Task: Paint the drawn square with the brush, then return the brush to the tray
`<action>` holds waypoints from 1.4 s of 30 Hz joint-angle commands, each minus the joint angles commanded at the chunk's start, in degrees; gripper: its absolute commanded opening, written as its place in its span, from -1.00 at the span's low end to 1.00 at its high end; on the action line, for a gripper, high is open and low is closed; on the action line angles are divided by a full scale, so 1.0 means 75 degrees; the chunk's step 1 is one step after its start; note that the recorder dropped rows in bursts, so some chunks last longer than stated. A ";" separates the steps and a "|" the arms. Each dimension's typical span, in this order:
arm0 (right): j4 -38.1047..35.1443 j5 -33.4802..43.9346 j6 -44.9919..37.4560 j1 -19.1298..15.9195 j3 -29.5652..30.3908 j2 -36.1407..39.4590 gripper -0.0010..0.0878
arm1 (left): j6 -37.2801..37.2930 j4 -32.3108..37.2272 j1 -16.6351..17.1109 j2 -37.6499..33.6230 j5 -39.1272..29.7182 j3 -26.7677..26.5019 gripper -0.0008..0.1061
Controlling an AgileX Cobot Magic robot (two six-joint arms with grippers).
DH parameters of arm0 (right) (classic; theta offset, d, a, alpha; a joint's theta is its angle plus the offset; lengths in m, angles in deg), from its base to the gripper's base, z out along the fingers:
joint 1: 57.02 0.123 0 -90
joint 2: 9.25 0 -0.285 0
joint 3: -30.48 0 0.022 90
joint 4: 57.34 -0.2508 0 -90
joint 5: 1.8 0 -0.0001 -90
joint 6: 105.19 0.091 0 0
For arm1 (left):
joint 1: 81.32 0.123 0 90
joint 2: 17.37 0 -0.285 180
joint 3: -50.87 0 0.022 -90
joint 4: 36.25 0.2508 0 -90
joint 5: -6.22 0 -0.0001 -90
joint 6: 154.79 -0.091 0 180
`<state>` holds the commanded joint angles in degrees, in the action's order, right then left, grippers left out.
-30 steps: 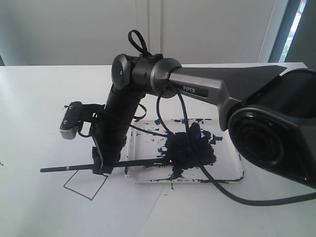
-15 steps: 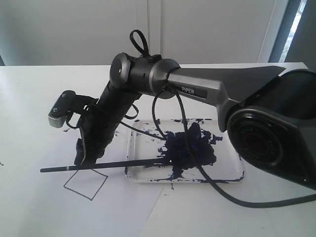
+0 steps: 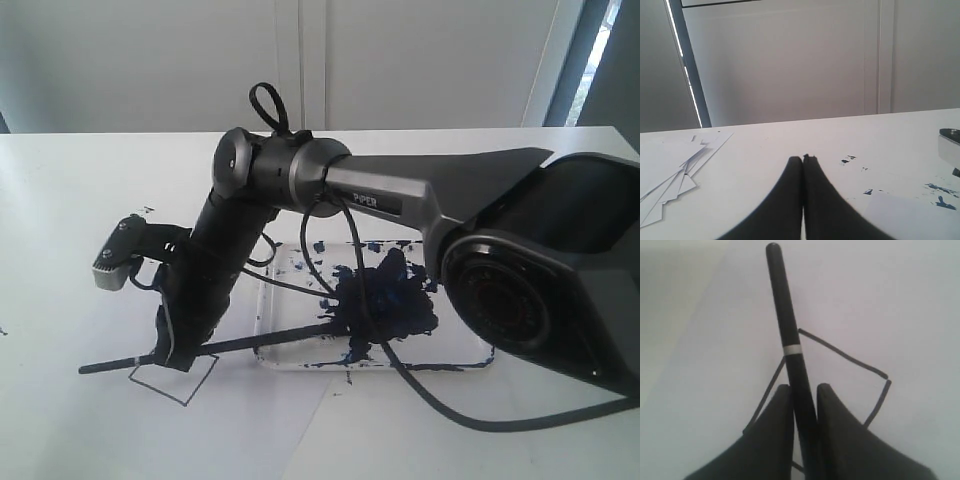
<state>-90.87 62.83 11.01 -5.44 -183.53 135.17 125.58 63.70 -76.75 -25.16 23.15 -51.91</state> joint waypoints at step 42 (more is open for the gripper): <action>0.3125 0.0710 -0.0374 0.0246 0.1660 -0.1086 -0.98 | 0.0000 0.0000 0.0000 0.0000 0.0000 0.0000 -0.99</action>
<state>-67.43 68.16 8.21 -3.59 -171.08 127.02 125.58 63.70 -76.75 -25.16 23.15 -51.91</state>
